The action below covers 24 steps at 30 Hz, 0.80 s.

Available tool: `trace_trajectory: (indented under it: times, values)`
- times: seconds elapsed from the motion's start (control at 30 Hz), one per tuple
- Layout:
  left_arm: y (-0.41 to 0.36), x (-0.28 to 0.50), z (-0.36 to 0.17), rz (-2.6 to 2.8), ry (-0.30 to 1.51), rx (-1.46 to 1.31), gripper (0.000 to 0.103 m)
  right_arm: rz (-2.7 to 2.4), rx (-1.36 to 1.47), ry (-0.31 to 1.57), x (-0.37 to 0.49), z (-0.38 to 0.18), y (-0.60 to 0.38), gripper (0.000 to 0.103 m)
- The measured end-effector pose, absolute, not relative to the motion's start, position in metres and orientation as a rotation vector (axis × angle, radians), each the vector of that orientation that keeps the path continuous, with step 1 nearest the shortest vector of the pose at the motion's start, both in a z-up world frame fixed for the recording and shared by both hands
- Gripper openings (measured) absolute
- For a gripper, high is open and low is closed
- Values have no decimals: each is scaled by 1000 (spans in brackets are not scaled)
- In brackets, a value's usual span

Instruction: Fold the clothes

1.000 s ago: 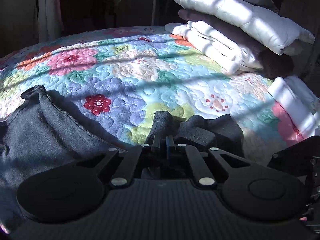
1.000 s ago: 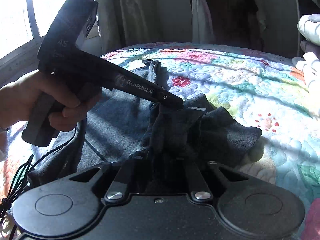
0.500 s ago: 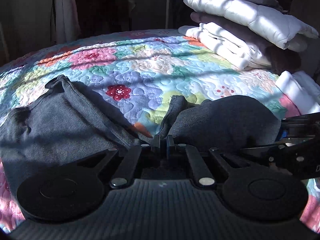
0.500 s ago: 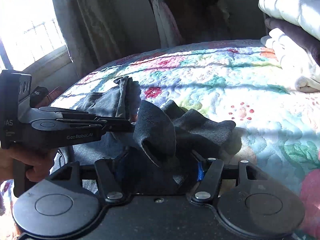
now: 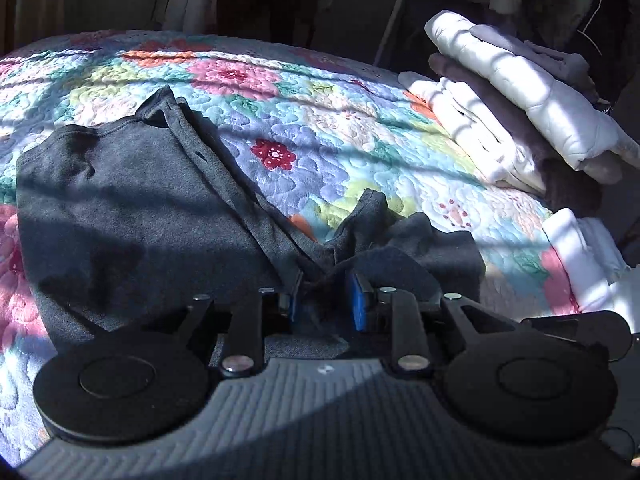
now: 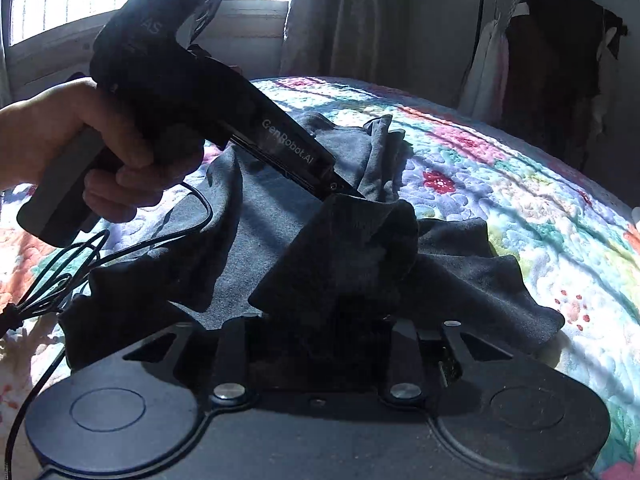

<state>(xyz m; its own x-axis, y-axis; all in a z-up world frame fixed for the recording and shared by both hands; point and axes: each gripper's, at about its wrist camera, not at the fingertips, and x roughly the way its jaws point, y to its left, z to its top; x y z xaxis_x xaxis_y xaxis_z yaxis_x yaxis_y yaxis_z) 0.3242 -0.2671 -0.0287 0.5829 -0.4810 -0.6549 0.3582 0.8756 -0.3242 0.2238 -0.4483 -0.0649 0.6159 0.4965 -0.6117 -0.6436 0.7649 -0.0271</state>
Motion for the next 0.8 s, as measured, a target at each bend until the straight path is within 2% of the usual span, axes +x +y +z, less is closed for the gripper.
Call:
trace_trajectory:
  times: [0.1,0.13,0.3,0.37,0.43,0.5,0.53,0.57,0.8]
  values:
    - [-264,323,-21,-506,843,-249,46,685,-268,604,219,-62,-444,38]
    - [-264,323,-19,-523,854,-276,47,691,-275,601,218,-61,-442,38]
    - [-278,322,-24,-534,892,-254,77,694,-335,608,217,-67,-430,38]
    - [-275,321,-28,-499,897,-246,78,700,-343,603,216,-67,-429,38]
    - [-267,320,-32,-460,897,-256,74,710,-335,598,214,-65,-432,38]
    - [-259,319,-35,-420,898,-265,47,716,-331,601,213,-63,-433,38]
    - [-255,318,-37,-401,898,-270,40,716,-338,599,211,-61,-433,38]
    - [-251,318,-39,-381,898,-274,28,715,-345,597,209,-60,-434,38]
    - [-234,313,-47,-331,894,-313,27,675,-357,603,211,-59,-441,41]
